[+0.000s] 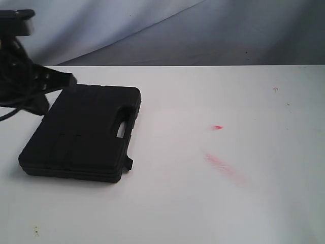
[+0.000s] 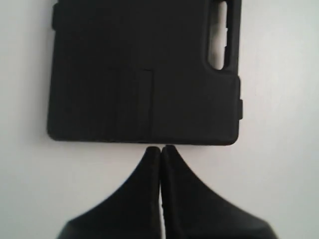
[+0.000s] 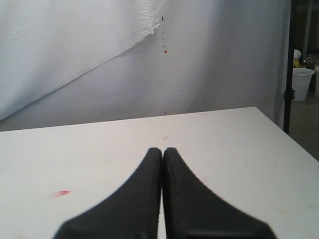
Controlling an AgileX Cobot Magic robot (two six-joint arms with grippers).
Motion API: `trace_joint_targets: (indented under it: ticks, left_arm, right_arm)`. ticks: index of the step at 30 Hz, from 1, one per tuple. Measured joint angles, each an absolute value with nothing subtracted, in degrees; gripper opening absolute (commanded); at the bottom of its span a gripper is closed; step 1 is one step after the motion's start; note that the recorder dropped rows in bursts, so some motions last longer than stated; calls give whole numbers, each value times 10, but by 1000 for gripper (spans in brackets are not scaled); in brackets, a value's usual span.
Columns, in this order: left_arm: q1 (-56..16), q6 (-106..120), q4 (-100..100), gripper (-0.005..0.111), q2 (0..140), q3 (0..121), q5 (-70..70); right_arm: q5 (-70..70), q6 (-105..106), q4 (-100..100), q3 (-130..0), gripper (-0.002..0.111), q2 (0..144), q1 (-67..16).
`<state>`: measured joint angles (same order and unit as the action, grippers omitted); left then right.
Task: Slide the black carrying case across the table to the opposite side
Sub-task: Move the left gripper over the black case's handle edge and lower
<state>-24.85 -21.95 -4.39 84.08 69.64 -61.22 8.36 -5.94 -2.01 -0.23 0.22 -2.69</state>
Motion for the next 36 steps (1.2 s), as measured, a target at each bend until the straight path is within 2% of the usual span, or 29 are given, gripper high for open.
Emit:
trace_joint_targets:
  ticks: [7, 18, 30, 36]
  left_arm:
    - [-299, -271, -44, 0, 980, 745, -534]
    - [-300, -294, -38, 2, 1079, 758, -393]
    - [-300, -294, -34, 2, 1171, 894, -500]
    - [-300, -294, -34, 4, 1201, 905, -511]
  right_arm:
    - [84, -59, -20, -2, 0, 2, -27]
    - [84, -59, -20, -2, 0, 2, -27]
    - [84, -59, -20, -2, 0, 2, -27]
    - [84, -59, -20, -2, 0, 2, -27]
